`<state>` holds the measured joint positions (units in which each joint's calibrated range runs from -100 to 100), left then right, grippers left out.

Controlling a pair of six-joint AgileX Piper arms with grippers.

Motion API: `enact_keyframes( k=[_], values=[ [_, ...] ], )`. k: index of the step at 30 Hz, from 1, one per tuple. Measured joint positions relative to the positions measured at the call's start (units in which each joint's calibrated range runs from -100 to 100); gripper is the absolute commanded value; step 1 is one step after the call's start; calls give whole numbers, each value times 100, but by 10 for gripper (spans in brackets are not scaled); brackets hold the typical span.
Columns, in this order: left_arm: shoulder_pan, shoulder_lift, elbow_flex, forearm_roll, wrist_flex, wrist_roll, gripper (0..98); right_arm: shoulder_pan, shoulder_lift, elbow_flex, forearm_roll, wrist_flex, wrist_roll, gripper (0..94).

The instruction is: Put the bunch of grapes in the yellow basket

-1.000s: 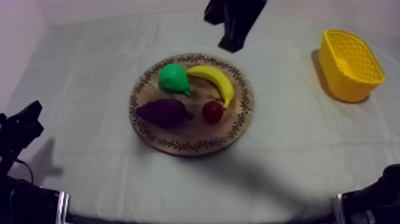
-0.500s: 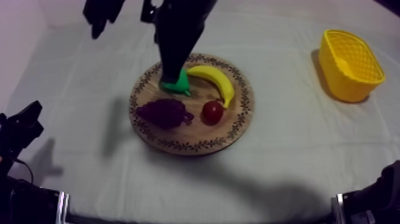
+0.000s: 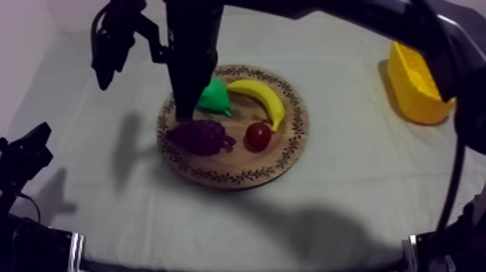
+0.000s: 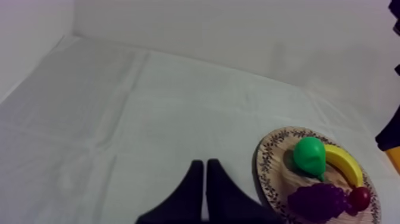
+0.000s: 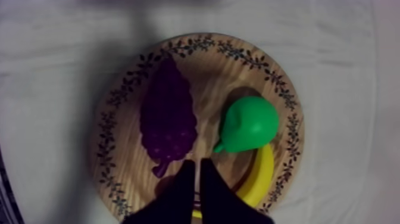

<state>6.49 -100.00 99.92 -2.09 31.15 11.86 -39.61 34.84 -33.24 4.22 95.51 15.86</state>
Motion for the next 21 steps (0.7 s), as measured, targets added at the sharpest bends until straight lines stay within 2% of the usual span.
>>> enact_keyframes(
  k=[7,10,15,18,21],
  values=[
    [0,0,0,0,0,0,1,95,86,-124,20,-15,50,217],
    [0,0,0,0,0,0,1,102,56,-94,25,-14,45,343],
    [0,0,0,0,0,0,1,48,-19,21,191,-11,-12,569],
    [0,0,0,0,0,0,1,46,-80,164,184,-5,53,652],
    [0,0,0,0,0,0,1,63,-115,300,134,10,137,695]
  ],
)
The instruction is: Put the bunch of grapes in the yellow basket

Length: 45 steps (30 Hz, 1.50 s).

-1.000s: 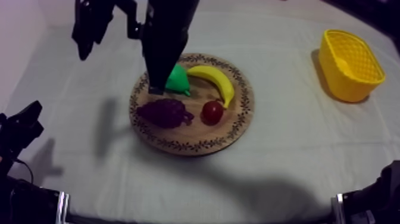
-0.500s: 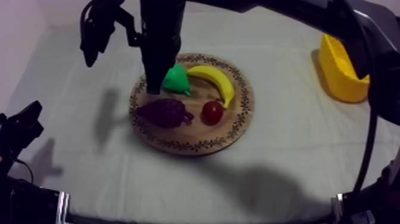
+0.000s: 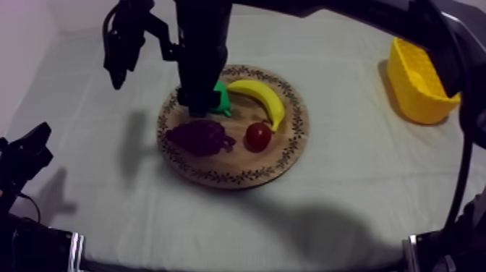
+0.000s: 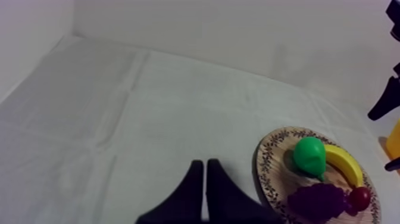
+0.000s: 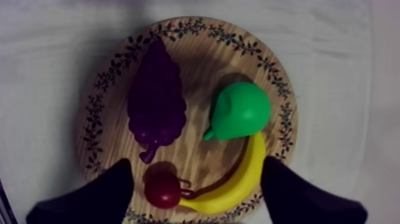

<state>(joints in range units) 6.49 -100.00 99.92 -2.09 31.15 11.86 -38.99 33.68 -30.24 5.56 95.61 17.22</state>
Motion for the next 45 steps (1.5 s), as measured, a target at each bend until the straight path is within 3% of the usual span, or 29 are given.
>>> enact_keyframes(
  k=[8,24,41,45],
  values=[
    [0,0,0,0,0,0,1,65,4,247,-205,-169,107,740],
    [0,0,0,0,0,0,1,-4,791,136,-556,-304,140,739],
    [0,0,0,0,0,0,1,106,2042,-757,-592,-308,211,723],
    [0,0,0,0,0,0,1,111,2221,-820,-641,-308,259,672]
  ],
)
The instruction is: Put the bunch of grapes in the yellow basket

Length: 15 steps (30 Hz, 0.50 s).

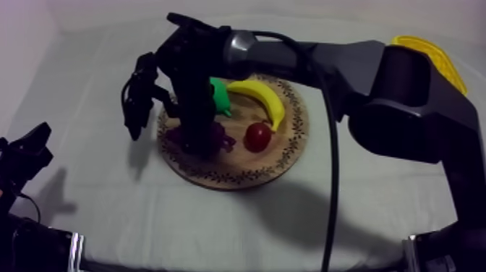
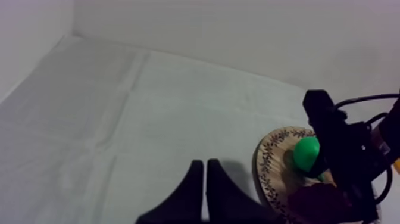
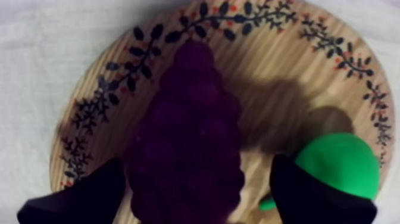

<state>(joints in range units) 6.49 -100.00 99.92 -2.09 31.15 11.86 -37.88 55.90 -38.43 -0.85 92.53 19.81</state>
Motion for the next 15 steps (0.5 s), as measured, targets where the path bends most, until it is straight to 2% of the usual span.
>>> enact_keyframes(
  k=[9,15],
  values=[
    [0,0,0,0,0,0,1,7,67,4,-32,-138,46,402],
    [0,0,0,0,0,0,1,25,-300,317,20,-249,82,358]
  ],
)
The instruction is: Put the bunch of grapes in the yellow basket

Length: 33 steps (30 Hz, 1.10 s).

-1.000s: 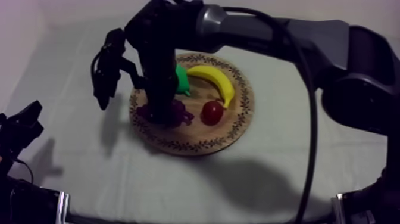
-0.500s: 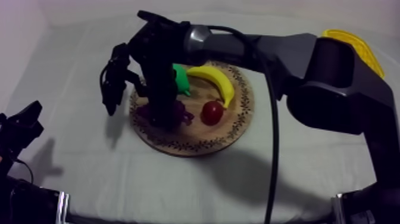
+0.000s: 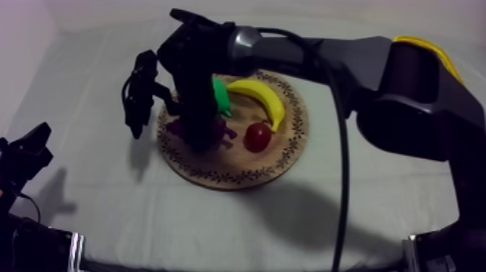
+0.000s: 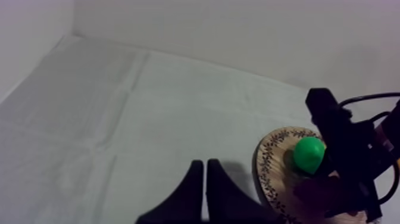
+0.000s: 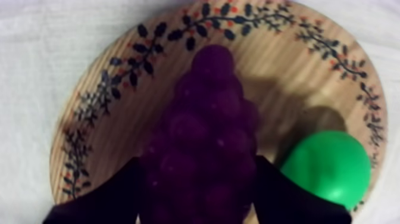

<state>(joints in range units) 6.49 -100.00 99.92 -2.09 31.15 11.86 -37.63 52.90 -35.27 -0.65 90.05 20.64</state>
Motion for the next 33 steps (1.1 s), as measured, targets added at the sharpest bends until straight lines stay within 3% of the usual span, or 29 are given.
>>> enact_keyframes(
  k=[9,15,33],
  values=[
    [0,0,0,0,0,0,1,147,-1233,1030,209,-410,14,360],
    [0,0,0,0,0,0,1,391,-2348,1792,462,-936,-214,367],
    [0,0,0,0,0,3,1,1901,-5182,3381,1022,-2409,-1053,382]
  ],
)
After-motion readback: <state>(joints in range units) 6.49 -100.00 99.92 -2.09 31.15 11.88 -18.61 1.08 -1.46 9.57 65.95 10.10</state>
